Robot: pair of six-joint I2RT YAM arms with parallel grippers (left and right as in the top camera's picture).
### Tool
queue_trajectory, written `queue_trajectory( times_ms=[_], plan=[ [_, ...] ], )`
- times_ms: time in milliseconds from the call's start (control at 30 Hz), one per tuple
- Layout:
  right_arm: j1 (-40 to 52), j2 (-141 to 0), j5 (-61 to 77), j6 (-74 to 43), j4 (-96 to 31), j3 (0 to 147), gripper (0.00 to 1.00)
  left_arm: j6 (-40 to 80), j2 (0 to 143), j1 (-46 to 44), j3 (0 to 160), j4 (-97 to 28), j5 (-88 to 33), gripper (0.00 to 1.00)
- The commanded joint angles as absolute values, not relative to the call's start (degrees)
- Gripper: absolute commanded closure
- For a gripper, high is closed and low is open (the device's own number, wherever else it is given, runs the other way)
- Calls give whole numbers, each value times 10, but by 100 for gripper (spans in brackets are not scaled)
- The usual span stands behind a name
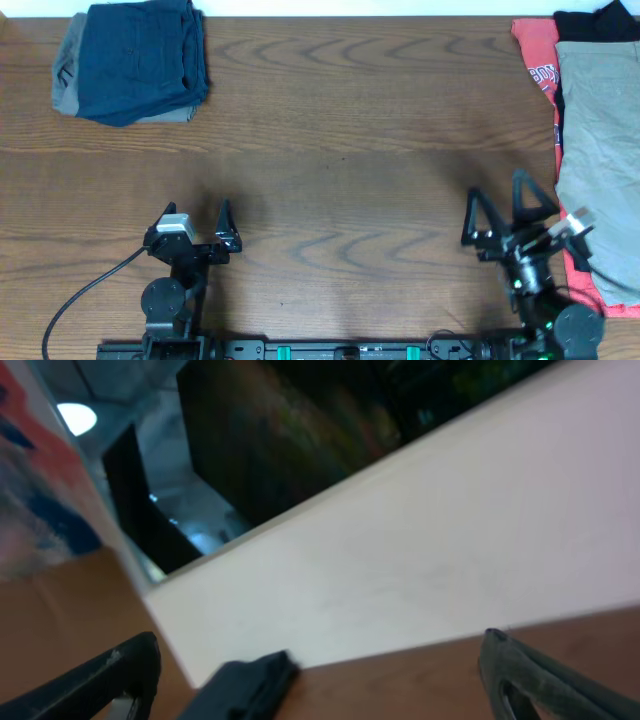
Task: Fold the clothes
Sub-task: 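Reach the right gripper to the clothes pile at right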
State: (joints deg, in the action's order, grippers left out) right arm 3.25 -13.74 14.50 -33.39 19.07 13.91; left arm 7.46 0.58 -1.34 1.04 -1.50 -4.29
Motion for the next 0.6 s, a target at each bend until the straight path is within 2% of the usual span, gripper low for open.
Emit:
queue_trajectory(
  times_ms=[0,167,333,467,567],
  plan=[
    [34,-231,129,-231,180,224,1,71,3,-13,2,-36,-49,2],
    [34,-391,91,-146,117,357,1,71,4,-13,2,-36,-49,2],
    [34,-561,-13,-59,-12,520,1,71,4,-13,2,-36,-49,2],
    [33,-704,-187,-36,-154,674,1,71,4,-13,2,-36,-49,2],
    [24,-804,-260,3,-249,785,1,71,4,-13,2,-36,-49,2]
  ],
)
